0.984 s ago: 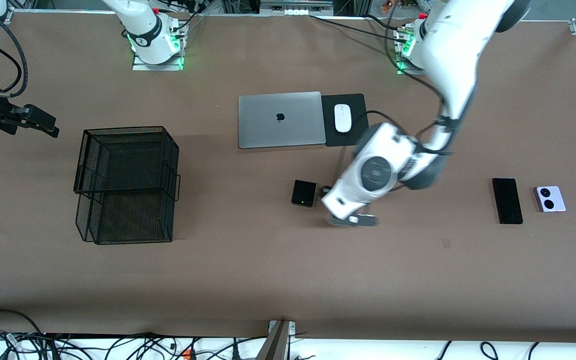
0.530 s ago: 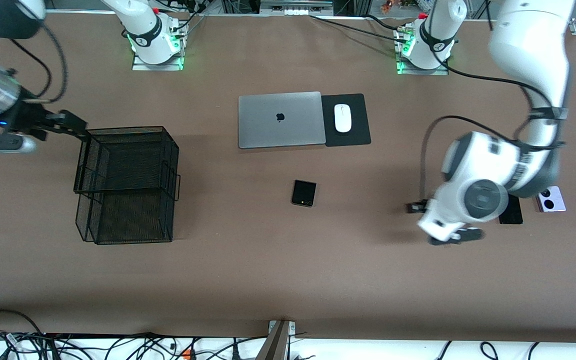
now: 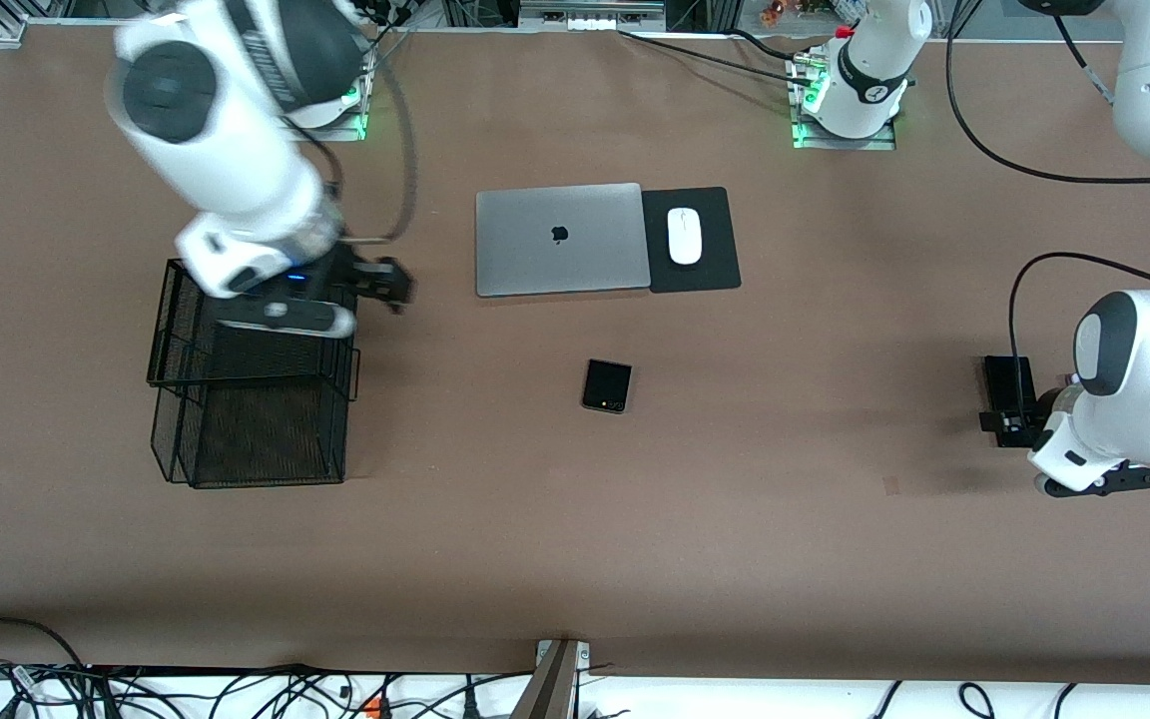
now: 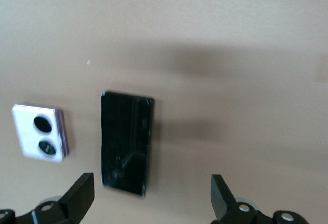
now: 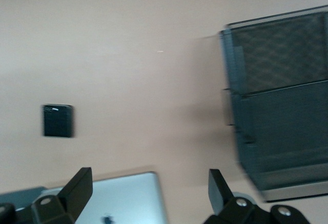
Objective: Place phones with both arms
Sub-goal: 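Return the left gripper to the tall phone while the right gripper reaches the flip phone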
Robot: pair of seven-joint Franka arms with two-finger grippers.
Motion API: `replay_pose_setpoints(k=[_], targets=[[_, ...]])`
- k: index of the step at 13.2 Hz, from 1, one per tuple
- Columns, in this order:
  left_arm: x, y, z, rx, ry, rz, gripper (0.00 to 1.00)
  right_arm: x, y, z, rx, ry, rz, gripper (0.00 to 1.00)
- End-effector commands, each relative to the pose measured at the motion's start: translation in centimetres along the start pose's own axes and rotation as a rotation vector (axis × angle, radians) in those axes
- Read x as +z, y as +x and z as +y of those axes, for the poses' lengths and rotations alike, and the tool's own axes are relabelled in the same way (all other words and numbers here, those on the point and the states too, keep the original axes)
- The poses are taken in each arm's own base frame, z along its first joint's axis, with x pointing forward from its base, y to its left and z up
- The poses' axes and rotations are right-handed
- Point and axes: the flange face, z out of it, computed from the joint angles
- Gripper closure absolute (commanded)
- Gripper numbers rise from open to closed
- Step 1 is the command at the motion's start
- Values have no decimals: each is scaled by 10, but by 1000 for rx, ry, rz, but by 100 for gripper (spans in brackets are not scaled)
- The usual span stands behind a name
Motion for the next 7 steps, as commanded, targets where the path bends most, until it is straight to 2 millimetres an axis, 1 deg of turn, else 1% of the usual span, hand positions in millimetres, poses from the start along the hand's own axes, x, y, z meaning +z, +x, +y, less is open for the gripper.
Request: replay_pose_setpoints(k=[1, 2, 3, 4, 5, 6, 7], targets=[[42, -9, -21, 139, -23, 83, 0, 24, -8, -81, 102, 12, 14, 0], [55, -11, -34, 164, -40, 99, 0, 34, -19, -107, 124, 14, 31, 0], [62, -13, -41, 171, -53, 93, 0, 44, -31, -130, 134, 4, 47, 0], [66, -15, -42, 171, -58, 87, 0, 56, -50, -156, 105, -6, 69, 0], [73, -17, -40, 173, -62, 76, 0, 69, -63, -174, 73, -19, 92, 0], [76, -18, -40, 174, -64, 70, 0, 84, -80, -193, 33, -36, 108, 0], [82, -20, -38, 177, -68, 60, 0, 96, -88, -203, 11, -49, 120, 0]])
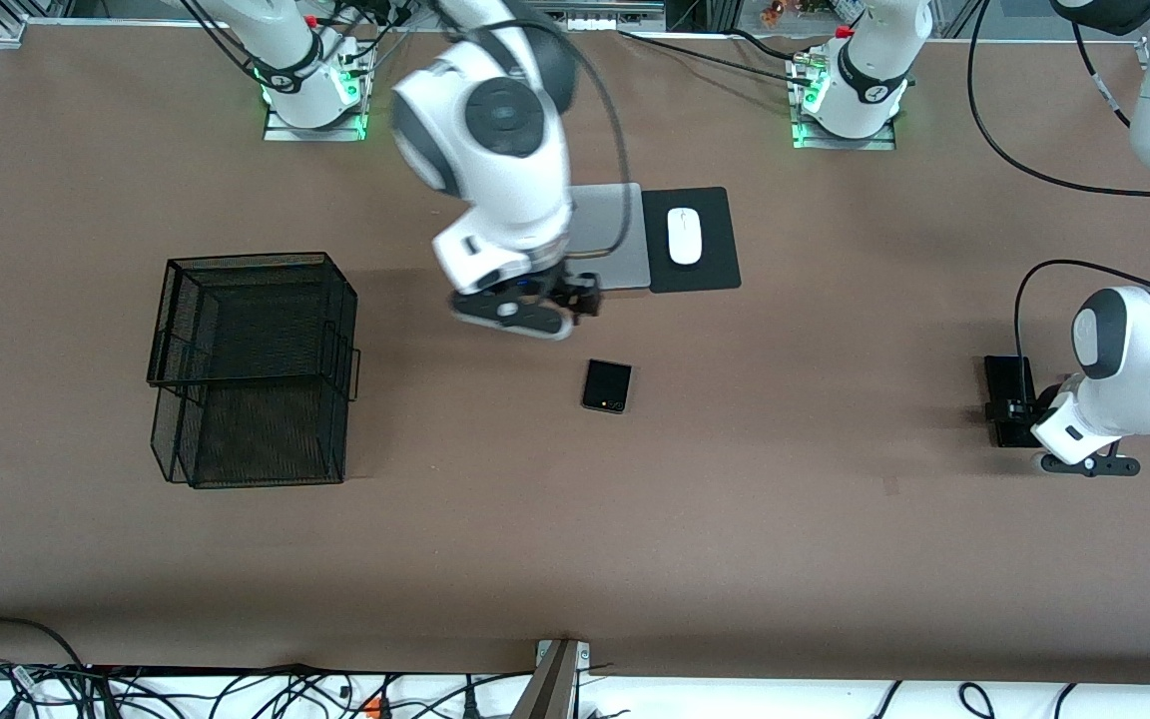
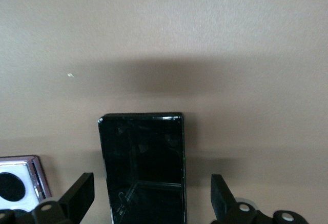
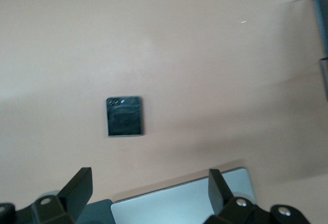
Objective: Place phones with both arms
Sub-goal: 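Return the left gripper to the tall phone while the right gripper reaches the flip phone, then grasp the flip phone with the right gripper while the left gripper grasps the tall phone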
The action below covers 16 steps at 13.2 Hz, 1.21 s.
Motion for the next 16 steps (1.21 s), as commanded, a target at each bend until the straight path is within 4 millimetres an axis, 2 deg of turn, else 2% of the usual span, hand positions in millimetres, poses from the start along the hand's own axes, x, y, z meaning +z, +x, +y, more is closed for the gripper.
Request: replay_pose_setpoints(k=[1, 3, 6, 7, 10, 13, 16], targets=[[5, -6, 6, 28, -8, -8, 0, 22, -15, -32, -38, -4, 60, 0], [14, -8, 4, 25, -16, -20, 0, 49, -14, -39, -53, 7, 70, 0], [14, -7, 3, 28, -14, -17, 0, 111, -4, -46, -60, 40, 94, 0], [14, -7, 3, 34, -14, -17, 0, 134, -8, -51, -75, 48, 106, 0], [15, -7, -3, 37, -15, -9, 0, 181, -11, -53, -155, 33, 140, 0], [18, -7, -5, 32, -19, -10, 0, 212, -13, -54, -137, 56, 146, 0], [27, -8, -10, 26, -26, 1, 0, 223, -9, -52, 6, 80, 156, 0]])
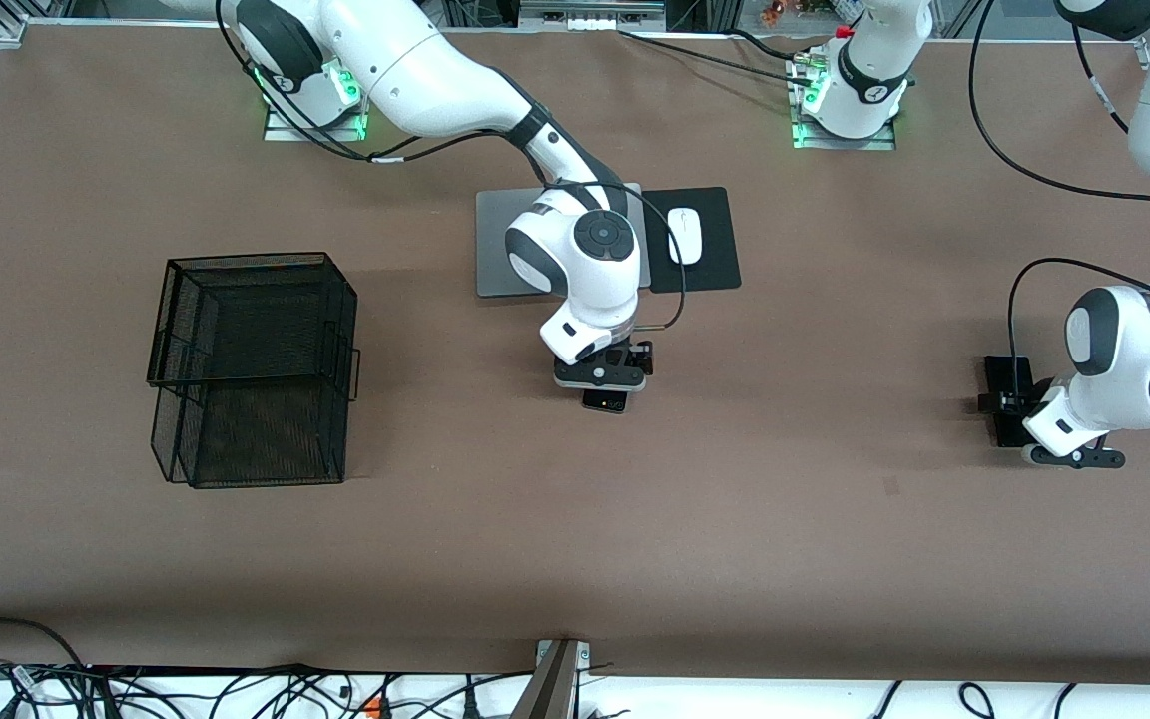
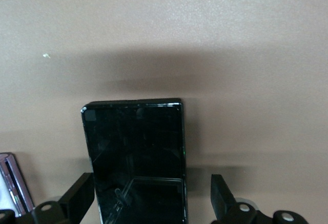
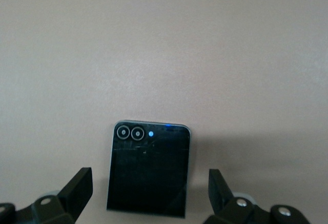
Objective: Place phones with both arms
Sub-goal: 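Grasp the flip phone with the right gripper while the left gripper grasps the tall phone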
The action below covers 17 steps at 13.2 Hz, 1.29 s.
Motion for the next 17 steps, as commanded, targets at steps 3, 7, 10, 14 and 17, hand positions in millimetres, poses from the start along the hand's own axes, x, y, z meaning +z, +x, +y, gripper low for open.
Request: replay_pose_setpoints(k=[3, 7, 10, 14, 17], targets=[[8, -1, -7, 16, -5, 13, 0, 18, -4, -5, 114, 20, 25, 0], [13, -1, -8, 10, -13, 10, 0, 36, -19, -9, 103, 13, 39, 0], [12, -1, -9, -3, -25, 12, 26, 46, -25, -8, 89, -4, 43, 0], [12, -1, -9, -4, -28, 9, 57, 44, -22, -6, 64, -16, 47, 66], [8, -1, -8, -7, -27, 6, 55, 36, -17, -2, 61, -62, 33, 71]])
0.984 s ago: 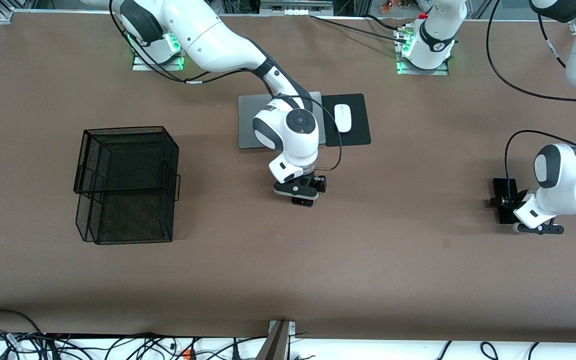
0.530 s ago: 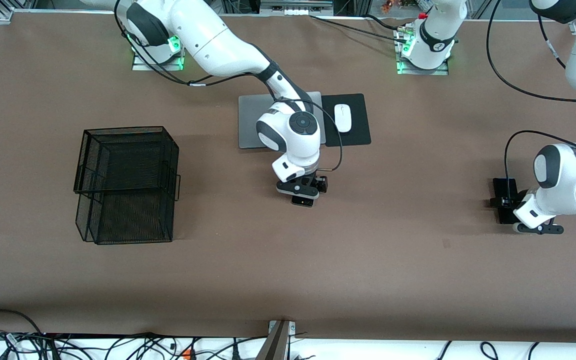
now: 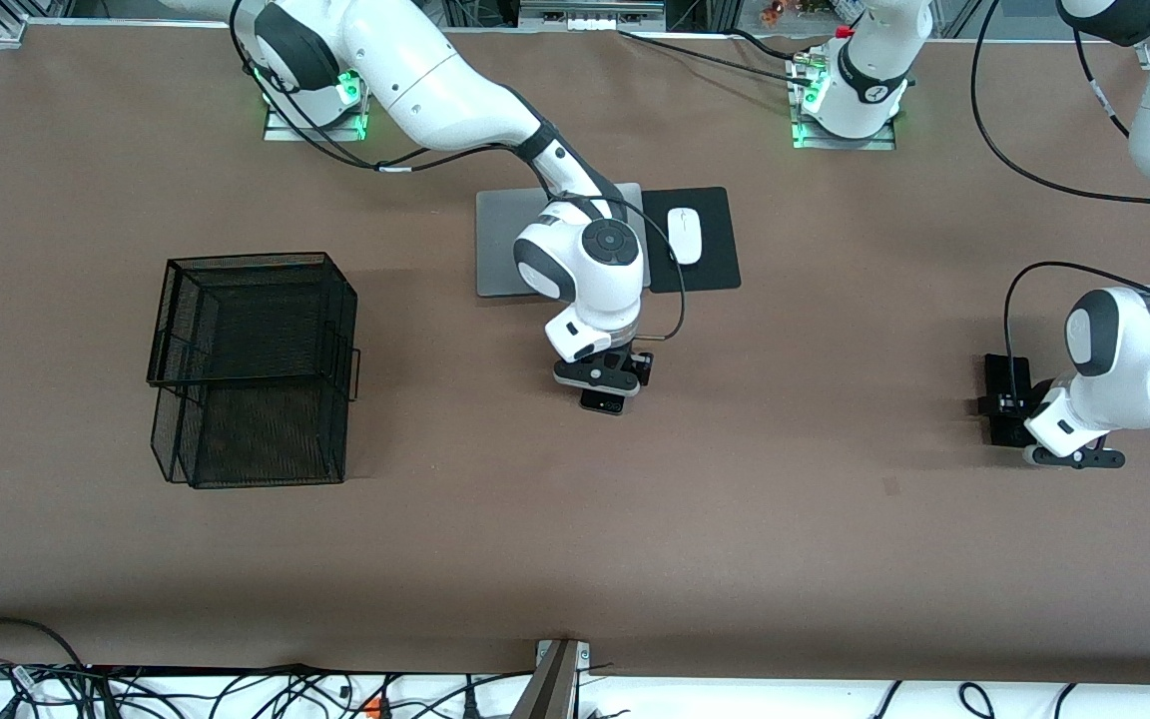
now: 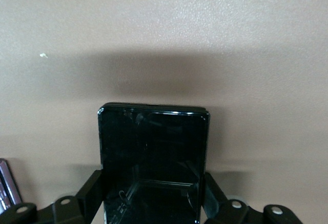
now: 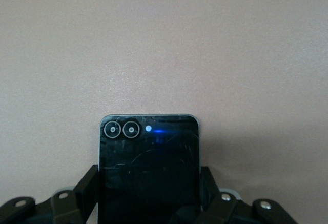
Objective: Place phones with both arms
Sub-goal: 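Grasp the flip phone with the right gripper while the left gripper grasps the tall phone, then carry the flip phone to the organizer while the left gripper brings the tall phone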
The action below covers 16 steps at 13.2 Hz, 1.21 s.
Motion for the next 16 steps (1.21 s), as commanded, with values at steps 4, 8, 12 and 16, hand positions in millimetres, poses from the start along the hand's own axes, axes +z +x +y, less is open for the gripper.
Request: replay_pose_setpoints(k=[4, 8, 12, 16], targets=[[-18, 5, 6, 11, -18, -12, 55, -84, 22, -6, -51, -114, -31, 71], [-62, 18, 15, 13, -20, -49, 55, -189, 40, -3, -48, -97, -88, 71], [-133, 34, 71, 28, -99, -75, 57, -257, 69, 31, -144, -136, -154, 71], [-162, 44, 206, 1, -165, -79, 62, -304, 115, 125, -261, -186, -238, 71]])
